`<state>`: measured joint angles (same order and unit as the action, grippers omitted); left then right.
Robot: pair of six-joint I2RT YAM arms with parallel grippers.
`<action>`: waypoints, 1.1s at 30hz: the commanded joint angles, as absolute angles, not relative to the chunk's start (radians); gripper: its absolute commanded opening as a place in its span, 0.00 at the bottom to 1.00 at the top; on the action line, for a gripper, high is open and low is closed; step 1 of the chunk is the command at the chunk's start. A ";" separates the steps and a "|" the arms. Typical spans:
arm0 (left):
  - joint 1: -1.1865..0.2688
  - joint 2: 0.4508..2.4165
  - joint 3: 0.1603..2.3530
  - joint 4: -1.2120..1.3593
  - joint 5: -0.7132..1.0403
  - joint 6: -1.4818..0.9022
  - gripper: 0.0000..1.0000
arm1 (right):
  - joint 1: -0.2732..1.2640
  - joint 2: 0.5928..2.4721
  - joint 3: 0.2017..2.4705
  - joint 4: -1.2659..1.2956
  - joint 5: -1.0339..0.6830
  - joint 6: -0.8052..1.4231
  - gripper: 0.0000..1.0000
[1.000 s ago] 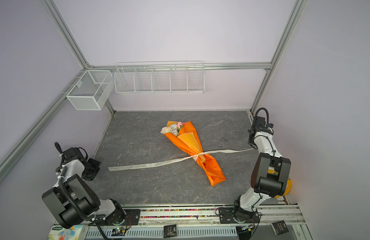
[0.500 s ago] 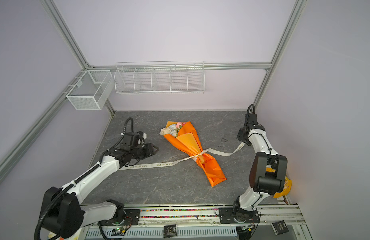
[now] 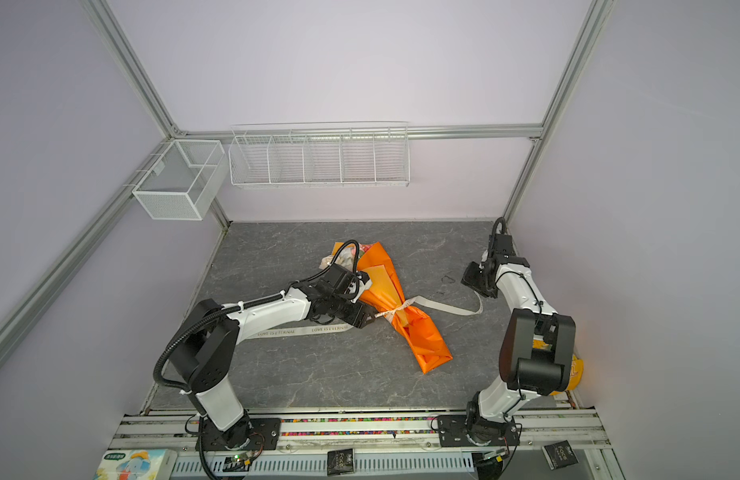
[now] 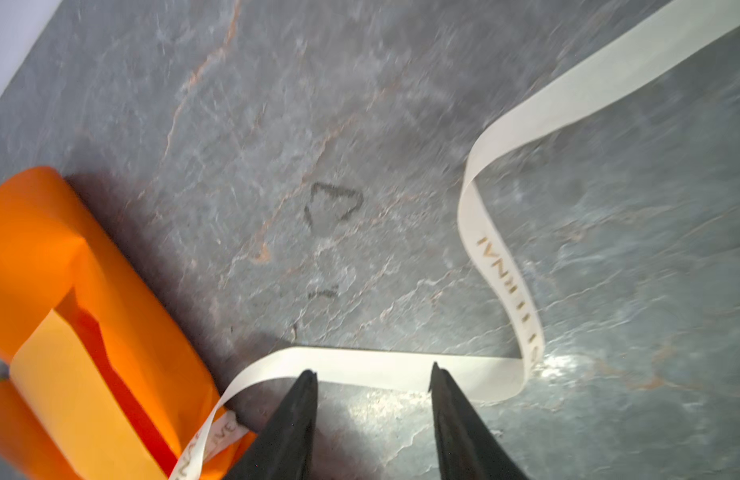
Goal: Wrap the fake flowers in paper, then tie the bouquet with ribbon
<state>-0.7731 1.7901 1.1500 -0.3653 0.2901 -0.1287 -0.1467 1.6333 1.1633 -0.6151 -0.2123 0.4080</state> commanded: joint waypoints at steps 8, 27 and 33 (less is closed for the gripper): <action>-0.813 1.912 1.246 -0.475 0.326 0.023 0.69 | -0.001 1.674 1.008 -0.426 -0.400 0.760 0.58; -0.815 1.932 1.241 -0.454 0.314 0.015 0.33 | 0.179 1.774 0.985 -0.214 -0.393 1.081 0.58; -0.814 1.920 1.236 -0.463 0.314 0.009 0.00 | 0.181 1.769 0.988 -0.209 -0.332 1.069 0.25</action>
<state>-0.8124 1.9186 1.2324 -0.4496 0.3103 0.0017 0.1802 1.7699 0.9993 -0.2203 -0.3855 1.0397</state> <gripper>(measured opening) 0.053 0.272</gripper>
